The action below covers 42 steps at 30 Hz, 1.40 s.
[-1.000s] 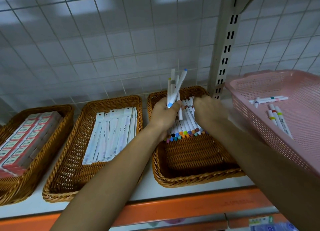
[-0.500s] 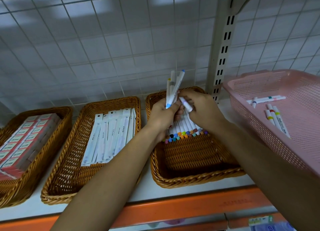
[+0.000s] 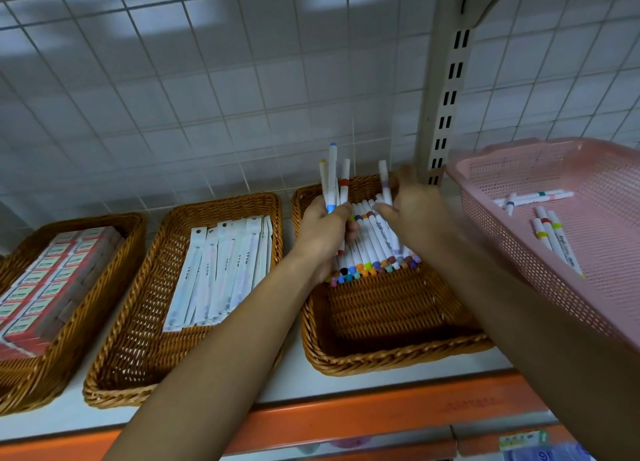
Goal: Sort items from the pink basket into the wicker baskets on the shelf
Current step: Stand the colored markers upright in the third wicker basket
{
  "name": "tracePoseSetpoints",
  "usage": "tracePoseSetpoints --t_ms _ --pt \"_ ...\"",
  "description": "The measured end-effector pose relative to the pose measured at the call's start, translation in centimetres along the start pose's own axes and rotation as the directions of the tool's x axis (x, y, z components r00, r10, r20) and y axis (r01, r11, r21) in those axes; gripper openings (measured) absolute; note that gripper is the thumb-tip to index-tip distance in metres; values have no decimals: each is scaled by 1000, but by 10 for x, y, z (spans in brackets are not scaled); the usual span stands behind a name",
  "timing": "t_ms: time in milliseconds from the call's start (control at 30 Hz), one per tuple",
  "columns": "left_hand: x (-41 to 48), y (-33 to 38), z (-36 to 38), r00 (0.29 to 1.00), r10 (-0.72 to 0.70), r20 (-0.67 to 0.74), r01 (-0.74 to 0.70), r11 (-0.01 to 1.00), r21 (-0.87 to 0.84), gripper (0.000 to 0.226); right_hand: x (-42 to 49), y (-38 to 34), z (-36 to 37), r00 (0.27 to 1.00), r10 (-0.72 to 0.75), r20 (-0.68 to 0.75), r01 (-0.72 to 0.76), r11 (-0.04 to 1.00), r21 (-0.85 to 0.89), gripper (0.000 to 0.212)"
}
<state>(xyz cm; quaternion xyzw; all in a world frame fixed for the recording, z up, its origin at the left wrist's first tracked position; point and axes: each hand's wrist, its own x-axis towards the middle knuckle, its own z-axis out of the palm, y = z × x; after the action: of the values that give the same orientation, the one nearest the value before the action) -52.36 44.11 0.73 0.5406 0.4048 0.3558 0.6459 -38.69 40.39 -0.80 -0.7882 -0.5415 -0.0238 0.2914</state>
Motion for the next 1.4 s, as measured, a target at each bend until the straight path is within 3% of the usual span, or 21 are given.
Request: tracePoseSetpoints --t_ms 133,367,433,533,633,767,900,1067,1167,1400 --pt "1 -1 0 1000 16 13 -16 999 35 7 2 -3 10 996 -83 26 87 969 -231 36" --pt "3 -5 0 997 60 48 -63 996 70 9 2 -5 16 992 -88 90 115 926 -361 19" --pt "3 -6 0 996 78 50 -82 993 87 10 1 -6 16 993 -80 85 105 932 -347 22" --pt "4 -6 0 996 85 25 -88 989 123 12 -1 -6 14 993 -119 -12 115 975 -190 28" --pt "6 -7 0 997 76 6 -76 988 133 24 -3 -7 7 946 -285 -152 284 958 -28 31" --pt "5 -6 1 996 88 24 -91 985 147 22 -4 -8 7 888 -434 -148 435 900 -31 31" --pt "3 -6 1 996 69 49 -74 991 111 18 -3 -9 6 901 -391 -187 413 906 94 31" --pt "3 -4 1 997 78 -8 -77 995 65 15 -3 -7 1 982 -140 -125 174 925 337 26" --pt "3 -5 2 998 67 4 -67 996 64 14 4 2 10 994 -87 -60 99 965 243 33" --pt "4 -4 2 1000 20 -16 -19 995 93 19 0 1 21 995 -100 0 100 993 -68 32"
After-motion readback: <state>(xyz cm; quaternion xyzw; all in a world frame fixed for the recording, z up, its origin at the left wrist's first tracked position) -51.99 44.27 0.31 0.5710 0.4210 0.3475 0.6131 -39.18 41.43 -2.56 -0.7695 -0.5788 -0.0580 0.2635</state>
